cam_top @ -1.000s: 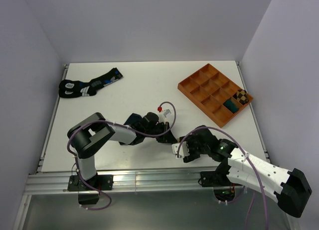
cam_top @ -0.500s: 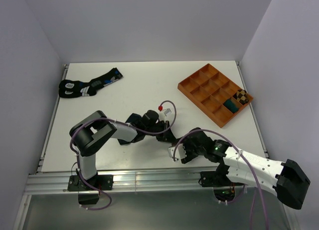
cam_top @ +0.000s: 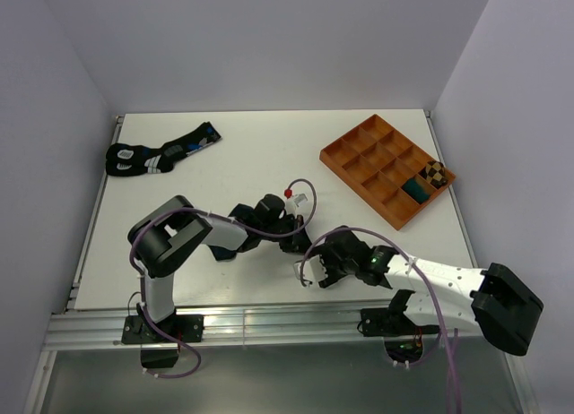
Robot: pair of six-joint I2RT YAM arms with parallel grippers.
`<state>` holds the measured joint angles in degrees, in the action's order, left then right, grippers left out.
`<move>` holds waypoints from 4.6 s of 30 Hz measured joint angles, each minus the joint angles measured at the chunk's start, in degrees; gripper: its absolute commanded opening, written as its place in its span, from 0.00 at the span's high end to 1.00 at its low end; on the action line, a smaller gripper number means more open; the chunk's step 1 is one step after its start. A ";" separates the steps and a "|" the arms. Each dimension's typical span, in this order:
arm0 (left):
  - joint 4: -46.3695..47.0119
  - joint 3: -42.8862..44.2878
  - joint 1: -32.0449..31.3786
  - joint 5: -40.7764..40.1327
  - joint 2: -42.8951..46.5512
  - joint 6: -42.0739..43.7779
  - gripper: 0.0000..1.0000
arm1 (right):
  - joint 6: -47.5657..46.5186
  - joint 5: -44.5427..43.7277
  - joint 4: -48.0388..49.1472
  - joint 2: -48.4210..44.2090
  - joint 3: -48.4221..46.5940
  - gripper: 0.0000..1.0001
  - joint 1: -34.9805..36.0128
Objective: Roll the socks
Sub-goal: Pick up the sock at the center of the board, then place the sock in the storage box.
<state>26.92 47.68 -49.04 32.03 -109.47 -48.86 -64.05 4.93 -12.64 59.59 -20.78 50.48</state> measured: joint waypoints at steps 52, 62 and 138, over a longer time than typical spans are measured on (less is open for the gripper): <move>-12.09 -5.68 11.58 -6.99 21.27 2.51 0.81 | 11.82 3.02 -5.16 5.95 -14.45 1.00 -12.22; -14.08 -6.27 11.58 -9.81 28.85 2.51 0.82 | 15.28 0.20 -5.77 7.28 -24.52 1.00 -27.93; -7.08 -13.94 11.61 -13.90 32.70 -0.02 0.82 | 20.55 -7.65 -0.96 23.34 -23.80 1.00 -55.43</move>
<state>19.84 33.74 -37.43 18.13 -76.77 -48.88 -43.51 -2.72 -13.61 82.94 -44.58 -4.95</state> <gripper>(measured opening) 0.179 0.494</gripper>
